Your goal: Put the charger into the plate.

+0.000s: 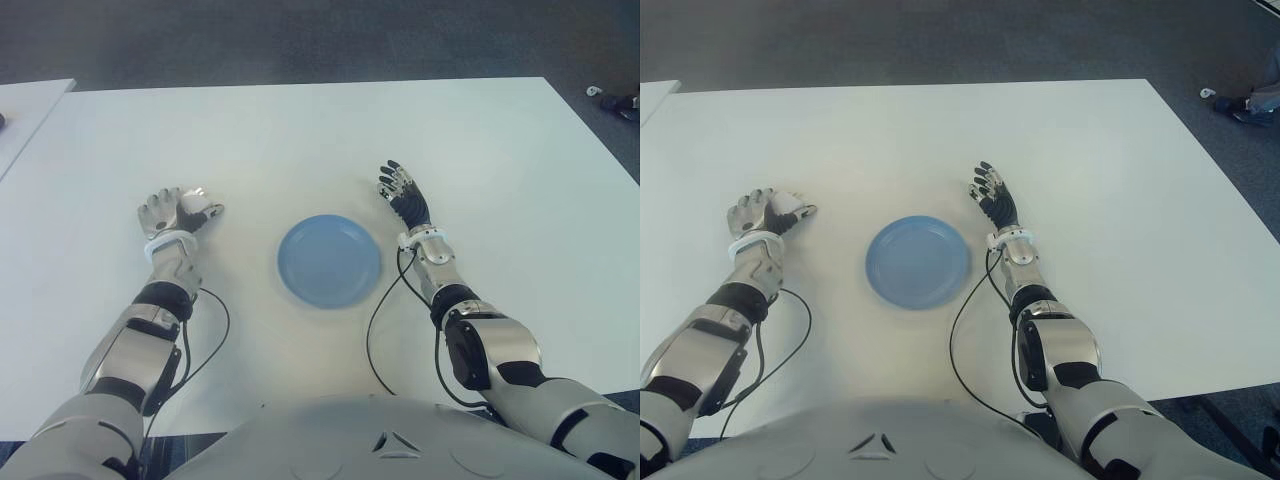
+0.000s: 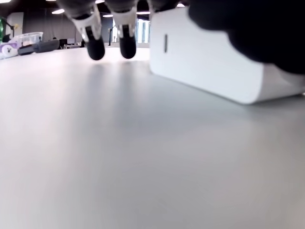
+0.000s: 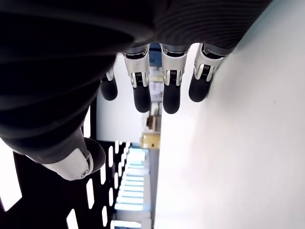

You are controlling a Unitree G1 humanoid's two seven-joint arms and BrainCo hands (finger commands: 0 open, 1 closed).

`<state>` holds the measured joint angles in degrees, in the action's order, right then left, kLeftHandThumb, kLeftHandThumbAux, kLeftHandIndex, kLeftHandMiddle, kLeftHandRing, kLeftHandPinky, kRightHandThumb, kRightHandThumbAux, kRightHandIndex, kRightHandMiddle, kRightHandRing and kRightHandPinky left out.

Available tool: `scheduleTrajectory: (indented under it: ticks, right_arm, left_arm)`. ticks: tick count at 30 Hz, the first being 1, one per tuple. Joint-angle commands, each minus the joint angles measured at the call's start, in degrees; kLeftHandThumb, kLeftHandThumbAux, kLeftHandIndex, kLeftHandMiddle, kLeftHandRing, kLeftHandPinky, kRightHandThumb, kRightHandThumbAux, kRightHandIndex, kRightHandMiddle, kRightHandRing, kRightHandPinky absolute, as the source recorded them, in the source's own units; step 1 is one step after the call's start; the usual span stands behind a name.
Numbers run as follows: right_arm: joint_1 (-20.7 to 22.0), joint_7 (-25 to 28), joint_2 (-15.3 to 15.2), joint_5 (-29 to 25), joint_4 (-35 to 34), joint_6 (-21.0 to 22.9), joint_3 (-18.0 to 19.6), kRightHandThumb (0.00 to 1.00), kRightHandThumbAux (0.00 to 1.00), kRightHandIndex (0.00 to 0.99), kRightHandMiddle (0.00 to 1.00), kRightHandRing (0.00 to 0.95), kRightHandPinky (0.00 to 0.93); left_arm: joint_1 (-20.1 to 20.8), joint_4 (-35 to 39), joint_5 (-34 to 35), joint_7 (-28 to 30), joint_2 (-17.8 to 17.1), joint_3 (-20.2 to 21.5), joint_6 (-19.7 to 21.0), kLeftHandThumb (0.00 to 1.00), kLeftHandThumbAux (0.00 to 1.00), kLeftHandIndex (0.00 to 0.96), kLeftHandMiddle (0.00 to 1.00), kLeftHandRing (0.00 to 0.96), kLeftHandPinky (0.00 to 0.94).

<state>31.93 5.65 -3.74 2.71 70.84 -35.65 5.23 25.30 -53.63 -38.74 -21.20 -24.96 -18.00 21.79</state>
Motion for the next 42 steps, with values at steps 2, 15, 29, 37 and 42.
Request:
scheduleTrajectory:
  ticks: [2,15,29,37,42]
  right_arm:
    - [-3.9,0.7,0.7,0.4,3.2,3.9,-0.3,0.116,0.623,0.016,0.148,0.124,0.085]
    - [-4.0,0.1,1.0,0.5,3.1,3.5,-0.4,0.121,0.630,0.015,0.153,0.130,0.092]
    - [-4.0,0.2,1.1,0.4,2.9,3.4,-0.3,0.118,0.633,0.015,0.152,0.132,0.101]
    - [-4.0,0.3,1.1,0.3,2.7,3.5,-0.3,0.116,0.634,0.015,0.150,0.128,0.098]
    - [-4.1,0.4,1.0,0.4,2.7,3.5,-0.3,0.115,0.629,0.016,0.147,0.124,0.086]
  left_arm:
    - [-1.2,-1.6,0.9,2.5,1.1,-1.1,0.2,0.139,0.221,0.000,0.000,0.000,0.000]
    - [-1.6,-1.3,1.1,1.5,0.4,-1.4,0.0,0.138,0.217,0.000,0.000,0.000,0.000]
    - [-4.1,-1.5,0.2,-4.8,0.0,-1.9,-2.1,0.118,0.231,0.000,0.000,0.000,0.000]
    - [-5.3,-3.0,0.7,-11.2,1.3,-1.6,-3.1,0.077,0.260,0.000,0.000,0.000,0.000]
    - [-5.2,-5.0,2.0,-14.5,2.9,-0.6,-4.7,0.070,0.273,0.000,0.000,0.000,0.000]
